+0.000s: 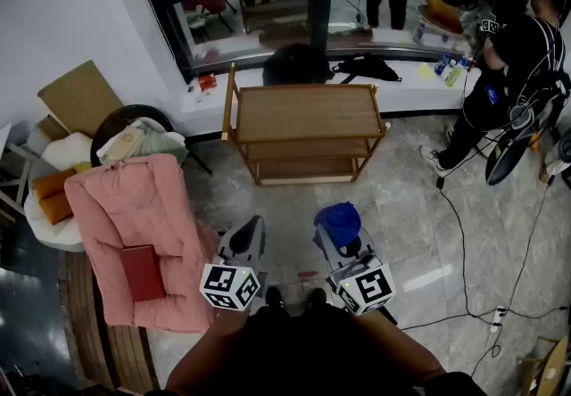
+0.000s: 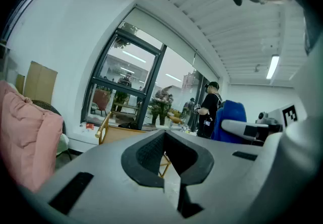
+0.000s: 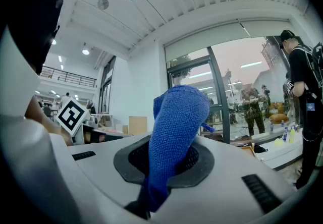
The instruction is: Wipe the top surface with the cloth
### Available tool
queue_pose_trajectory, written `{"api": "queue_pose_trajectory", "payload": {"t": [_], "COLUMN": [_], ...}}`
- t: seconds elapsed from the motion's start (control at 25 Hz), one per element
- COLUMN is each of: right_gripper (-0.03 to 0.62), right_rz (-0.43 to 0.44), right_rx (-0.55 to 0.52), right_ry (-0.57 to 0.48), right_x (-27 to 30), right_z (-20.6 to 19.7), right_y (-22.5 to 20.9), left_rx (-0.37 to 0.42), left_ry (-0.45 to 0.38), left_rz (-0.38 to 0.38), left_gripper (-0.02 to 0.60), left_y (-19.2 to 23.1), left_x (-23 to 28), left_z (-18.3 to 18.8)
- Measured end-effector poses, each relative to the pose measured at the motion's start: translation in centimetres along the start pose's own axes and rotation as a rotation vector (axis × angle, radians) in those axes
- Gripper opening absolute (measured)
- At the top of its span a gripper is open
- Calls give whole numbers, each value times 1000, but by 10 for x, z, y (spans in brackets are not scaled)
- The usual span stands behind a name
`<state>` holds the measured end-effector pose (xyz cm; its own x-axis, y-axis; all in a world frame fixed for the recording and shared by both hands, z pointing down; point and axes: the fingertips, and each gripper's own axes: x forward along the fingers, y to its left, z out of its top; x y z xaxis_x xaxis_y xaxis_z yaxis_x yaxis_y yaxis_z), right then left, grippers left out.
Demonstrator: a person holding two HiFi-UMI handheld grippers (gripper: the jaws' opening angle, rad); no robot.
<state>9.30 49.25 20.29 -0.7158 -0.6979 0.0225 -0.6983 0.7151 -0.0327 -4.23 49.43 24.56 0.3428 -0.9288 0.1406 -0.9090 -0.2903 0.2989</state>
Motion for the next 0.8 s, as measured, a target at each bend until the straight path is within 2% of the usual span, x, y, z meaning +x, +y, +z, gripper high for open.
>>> {"api": "queue_pose_trajectory", "payload": {"t": [0.16, 0.32, 0.6, 0.8], "right_gripper": [48, 48, 48, 48], "right_rz": [20, 10, 9, 36], "right_rx": [-4, 5, 8, -2], "right_ry": [8, 7, -9, -12], "right_x": [-6, -13, -25, -31], "right_z": [-2, -2, -1, -9], "right_y": [8, 2, -13, -13], "left_rx": [-7, -48, 13, 37], "left_ry": [29, 28, 25, 28], "left_rz": [3, 22, 11, 45], "left_gripper": [9, 9, 9, 9], "left_y": [-1, 1, -27, -33], "left_x": [-5, -7, 1, -3], "left_z": [-9, -9, -10, -18]}}
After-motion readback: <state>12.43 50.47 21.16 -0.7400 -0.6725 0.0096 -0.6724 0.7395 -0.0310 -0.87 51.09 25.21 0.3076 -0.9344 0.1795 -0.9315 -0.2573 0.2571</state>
